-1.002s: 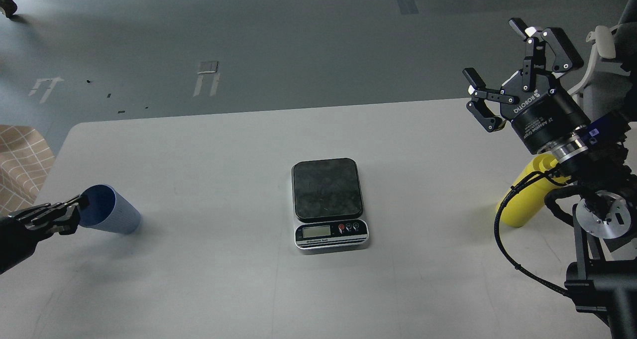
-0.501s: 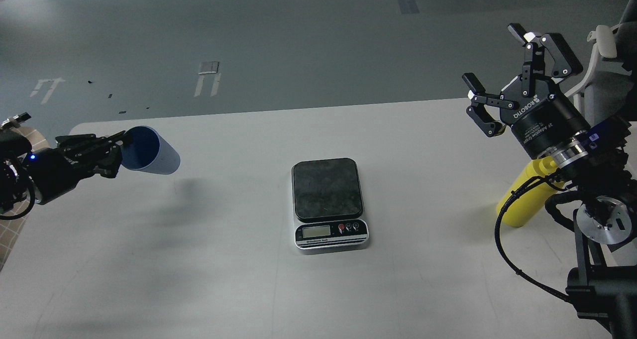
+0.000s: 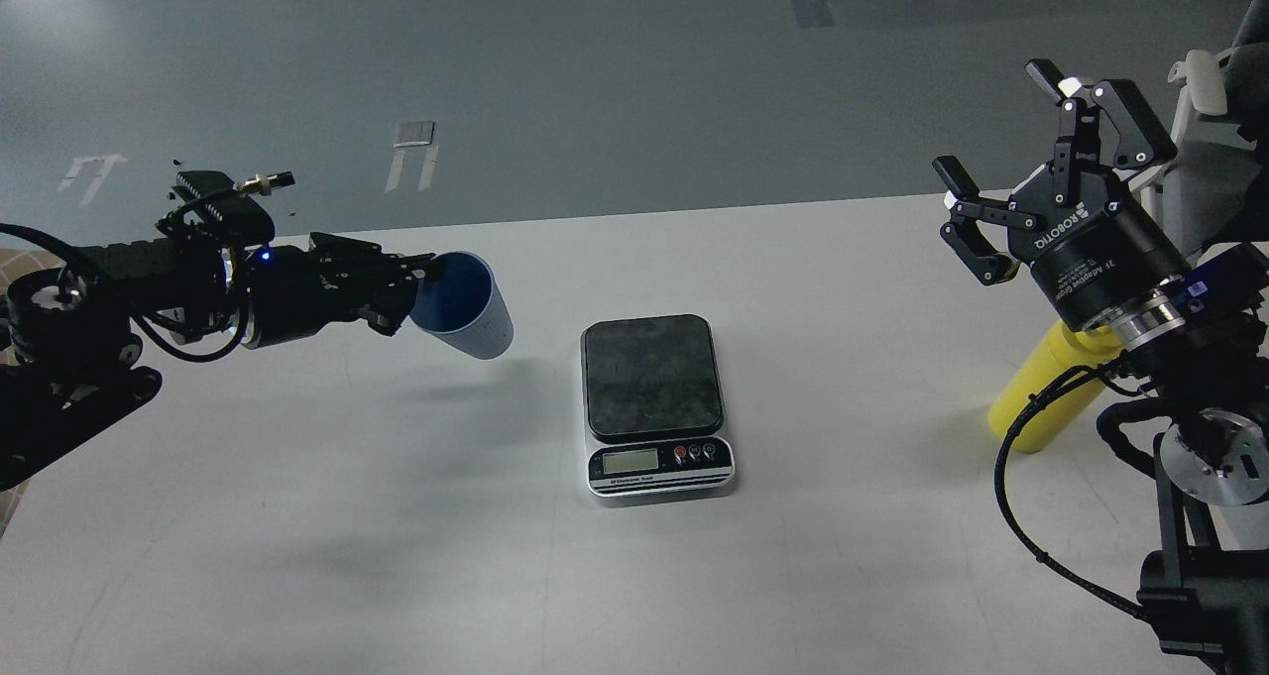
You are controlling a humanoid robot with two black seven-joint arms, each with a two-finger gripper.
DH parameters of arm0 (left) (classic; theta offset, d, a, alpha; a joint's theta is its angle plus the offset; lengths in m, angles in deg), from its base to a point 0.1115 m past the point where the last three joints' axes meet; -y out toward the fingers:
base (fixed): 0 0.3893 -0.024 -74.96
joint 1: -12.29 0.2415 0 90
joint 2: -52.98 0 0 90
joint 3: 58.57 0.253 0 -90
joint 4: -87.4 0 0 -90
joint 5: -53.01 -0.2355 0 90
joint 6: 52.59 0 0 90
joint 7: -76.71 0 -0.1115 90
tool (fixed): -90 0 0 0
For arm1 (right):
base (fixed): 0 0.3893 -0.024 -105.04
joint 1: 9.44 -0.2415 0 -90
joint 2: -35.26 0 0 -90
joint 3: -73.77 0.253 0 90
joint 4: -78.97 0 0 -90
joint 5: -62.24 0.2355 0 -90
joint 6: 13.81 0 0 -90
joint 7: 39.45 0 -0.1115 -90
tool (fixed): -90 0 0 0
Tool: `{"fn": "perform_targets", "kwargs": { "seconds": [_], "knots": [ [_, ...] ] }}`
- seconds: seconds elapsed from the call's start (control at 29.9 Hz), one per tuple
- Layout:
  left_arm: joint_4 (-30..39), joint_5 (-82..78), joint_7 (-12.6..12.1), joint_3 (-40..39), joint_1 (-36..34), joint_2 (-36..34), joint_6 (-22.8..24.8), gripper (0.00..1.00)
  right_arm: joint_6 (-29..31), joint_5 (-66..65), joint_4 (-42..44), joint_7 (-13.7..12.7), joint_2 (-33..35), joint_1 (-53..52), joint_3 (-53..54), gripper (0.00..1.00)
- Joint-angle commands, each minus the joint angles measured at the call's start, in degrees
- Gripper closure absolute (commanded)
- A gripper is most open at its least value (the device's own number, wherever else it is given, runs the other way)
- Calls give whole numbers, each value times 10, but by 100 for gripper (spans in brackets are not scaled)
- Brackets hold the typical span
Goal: Pour seasoning into cup on scale with both arms
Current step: 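Lift the blue cup with the left gripper and carry it over the scale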
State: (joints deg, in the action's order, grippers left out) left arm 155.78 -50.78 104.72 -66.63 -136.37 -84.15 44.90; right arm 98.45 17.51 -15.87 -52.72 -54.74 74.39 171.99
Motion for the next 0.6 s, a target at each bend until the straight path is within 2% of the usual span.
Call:
{"fn": "perform_targets", "kwargs": {
  "seconds": [0.0, 0.3, 0.57],
  "knots": [
    [1, 0, 0, 1, -32, 33, 38, 100, 1, 0, -1, 0, 0, 1, -2, 0],
    [1, 0, 0, 1, -50, 89, 104, 100, 1, 0, -4, 1, 0, 5, 0, 0],
    [0, 0, 0, 1, -55, 114, 111, 100, 1, 0, -3, 1, 0, 5, 0, 0]
  ]
}}
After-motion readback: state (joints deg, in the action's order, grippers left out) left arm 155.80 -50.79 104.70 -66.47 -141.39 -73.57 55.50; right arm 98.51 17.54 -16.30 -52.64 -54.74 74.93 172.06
